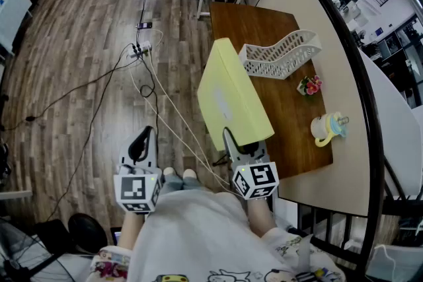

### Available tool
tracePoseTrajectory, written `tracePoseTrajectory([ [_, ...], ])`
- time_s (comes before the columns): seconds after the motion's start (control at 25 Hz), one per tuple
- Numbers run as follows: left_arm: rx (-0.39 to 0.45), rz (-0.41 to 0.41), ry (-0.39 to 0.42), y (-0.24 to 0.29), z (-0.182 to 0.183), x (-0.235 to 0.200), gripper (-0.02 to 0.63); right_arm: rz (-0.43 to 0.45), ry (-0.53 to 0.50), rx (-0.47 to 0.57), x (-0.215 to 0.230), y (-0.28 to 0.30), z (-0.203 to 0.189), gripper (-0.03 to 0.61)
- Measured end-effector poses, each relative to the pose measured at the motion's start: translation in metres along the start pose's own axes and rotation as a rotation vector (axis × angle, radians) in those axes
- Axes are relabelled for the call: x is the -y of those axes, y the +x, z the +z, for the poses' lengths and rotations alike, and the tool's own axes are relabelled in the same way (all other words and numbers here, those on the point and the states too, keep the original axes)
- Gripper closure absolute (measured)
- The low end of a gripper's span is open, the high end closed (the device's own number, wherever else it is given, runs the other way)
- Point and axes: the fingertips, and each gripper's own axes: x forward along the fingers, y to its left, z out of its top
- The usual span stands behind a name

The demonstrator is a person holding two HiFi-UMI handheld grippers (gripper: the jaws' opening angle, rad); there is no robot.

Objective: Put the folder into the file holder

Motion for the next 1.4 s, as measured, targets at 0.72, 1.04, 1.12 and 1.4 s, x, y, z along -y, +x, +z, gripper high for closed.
tracePoseTrajectory([
  [0.72,0.017,0.084,0.012,0.012,0.005,-0.004,0.601,0.022,0.042,-0.003,0.024,0.018,-0.001,0.405],
  [1.04,0.020,0.038,0.018,0.080,0.023,-0.045,0.601,-0.026,0.053,-0.009,0.035,0.088,0.014,0.405],
  [1.12,0.018,0.023,0.024,0.101,0.030,-0.061,0.601,-0.042,0.056,-0.010,0.036,0.111,0.021,0.405],
  [1.4,0.010,-0.043,0.042,0.164,0.052,-0.112,0.601,-0.085,0.064,-0.010,0.032,0.186,0.047,0.405],
])
